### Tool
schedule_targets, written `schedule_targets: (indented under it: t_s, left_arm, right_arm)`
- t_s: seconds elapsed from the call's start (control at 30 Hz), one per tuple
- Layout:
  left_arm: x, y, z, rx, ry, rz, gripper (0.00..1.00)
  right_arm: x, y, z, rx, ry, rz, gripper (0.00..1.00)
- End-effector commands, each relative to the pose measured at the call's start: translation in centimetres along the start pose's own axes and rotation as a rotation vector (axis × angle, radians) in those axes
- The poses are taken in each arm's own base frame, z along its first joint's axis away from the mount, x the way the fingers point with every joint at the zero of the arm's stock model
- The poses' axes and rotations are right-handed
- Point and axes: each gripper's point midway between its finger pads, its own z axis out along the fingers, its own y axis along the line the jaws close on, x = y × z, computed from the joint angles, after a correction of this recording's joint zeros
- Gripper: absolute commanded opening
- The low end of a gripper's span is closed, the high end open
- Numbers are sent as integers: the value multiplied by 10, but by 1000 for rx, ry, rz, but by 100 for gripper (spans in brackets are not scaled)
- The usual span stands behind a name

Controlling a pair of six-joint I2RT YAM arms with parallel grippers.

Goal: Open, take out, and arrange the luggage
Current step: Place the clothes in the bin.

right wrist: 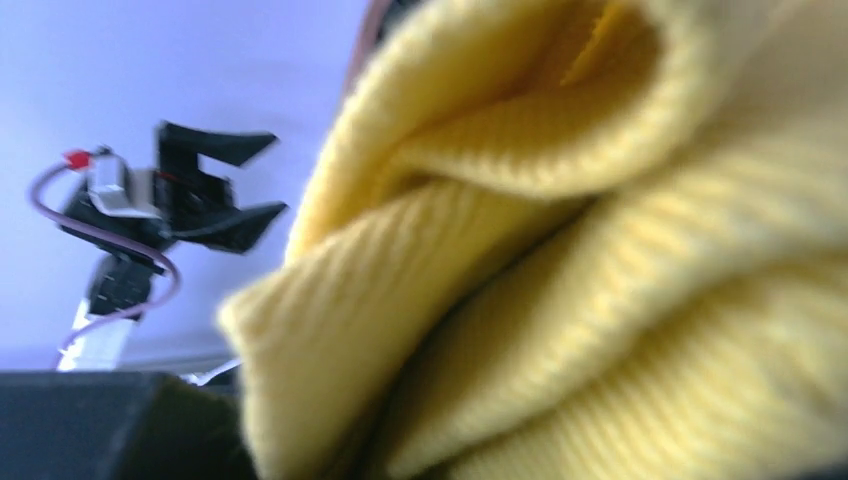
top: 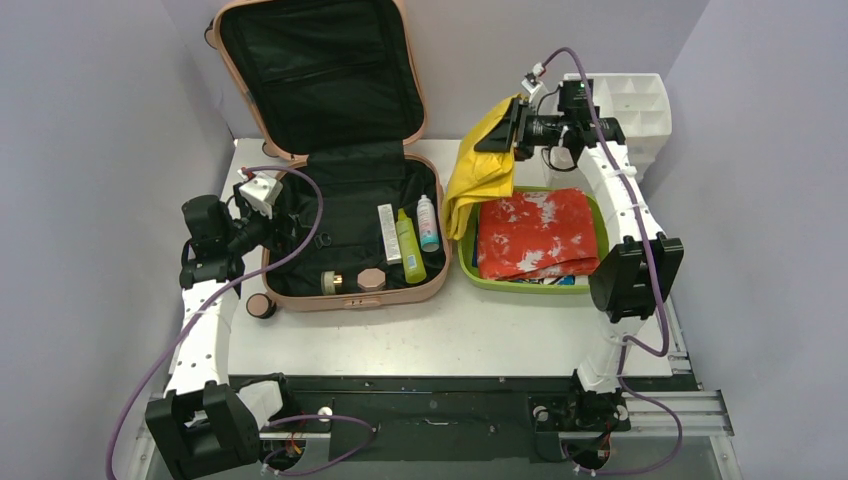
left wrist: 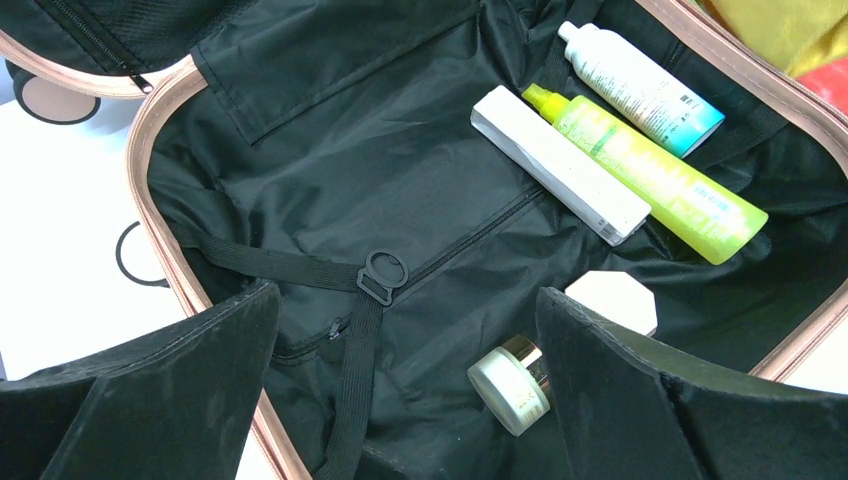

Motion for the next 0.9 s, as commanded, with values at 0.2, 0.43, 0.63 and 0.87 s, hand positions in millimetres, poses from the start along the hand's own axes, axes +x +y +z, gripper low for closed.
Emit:
schedule_targets:
  t_s: [0.2,0.43,0.63,0.87]
  left_arm:
    - [-8,-2,-4,0,-30,20,96]
    - [-8,-1,-3,5,-29,18,96]
    - [-9,-1,-2,6,-34,16,96]
    - [-9,-2,-3,11,-34,15,96]
  right_arm:
    - [-4,76,-48,-184,-44,-140,0]
    - [71,-7,-69,99,278,-238,0]
    - [92,-74,-71,216,367,-236,0]
    - [78,-122,-79,337,385,-297,0]
